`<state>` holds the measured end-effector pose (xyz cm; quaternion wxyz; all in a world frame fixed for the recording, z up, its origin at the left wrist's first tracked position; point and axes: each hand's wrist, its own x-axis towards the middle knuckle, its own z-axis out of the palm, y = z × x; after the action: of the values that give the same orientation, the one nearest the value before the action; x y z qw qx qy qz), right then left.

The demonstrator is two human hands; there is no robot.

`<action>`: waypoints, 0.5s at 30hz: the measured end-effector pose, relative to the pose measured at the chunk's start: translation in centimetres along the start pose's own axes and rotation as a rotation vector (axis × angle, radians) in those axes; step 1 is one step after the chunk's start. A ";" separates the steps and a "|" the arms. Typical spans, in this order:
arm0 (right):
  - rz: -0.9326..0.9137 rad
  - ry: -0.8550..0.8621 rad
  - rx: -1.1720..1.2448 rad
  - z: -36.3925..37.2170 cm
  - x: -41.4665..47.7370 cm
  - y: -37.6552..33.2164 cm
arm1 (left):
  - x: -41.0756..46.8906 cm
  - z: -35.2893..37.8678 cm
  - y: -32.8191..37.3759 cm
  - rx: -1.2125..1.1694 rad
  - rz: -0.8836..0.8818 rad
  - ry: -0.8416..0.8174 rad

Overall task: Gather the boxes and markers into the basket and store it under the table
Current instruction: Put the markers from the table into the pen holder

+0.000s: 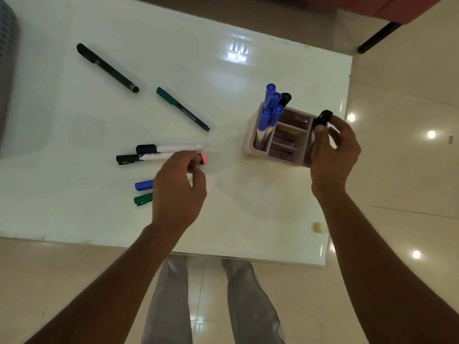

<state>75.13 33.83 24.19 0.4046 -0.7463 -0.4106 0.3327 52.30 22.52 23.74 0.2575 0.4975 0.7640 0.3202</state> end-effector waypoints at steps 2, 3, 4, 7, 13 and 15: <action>0.009 0.062 -0.010 0.1 0.1 -0.7 | -0.1 -1.1 -0.9 0.012 -0.024 -0.003; 0.008 0.087 0.000 0.1 0.1 -1.1 | -0.2 -1.6 -1.3 0.013 -0.033 0.000; -0.005 0.110 0.019 0.1 0.2 -1.5 | -0.3 -2.1 -1.7 0.012 -0.044 0.003; -0.070 0.149 0.151 0.1 0.3 -2.6 | -0.7 -3.2 -2.5 0.007 -0.068 0.001; -0.042 0.144 0.109 0.7 -1.1 -1.5 | -0.7 -3.4 -2.7 0.012 -0.051 -0.032; -0.006 0.138 0.078 0.5 -1.5 -0.9 | -0.5 -3.2 -2.7 0.015 -0.036 -0.051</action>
<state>73.68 32.98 25.02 0.4619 -0.7499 -0.3706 0.2950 48.59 20.46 23.90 0.2788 0.4936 0.7684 0.2968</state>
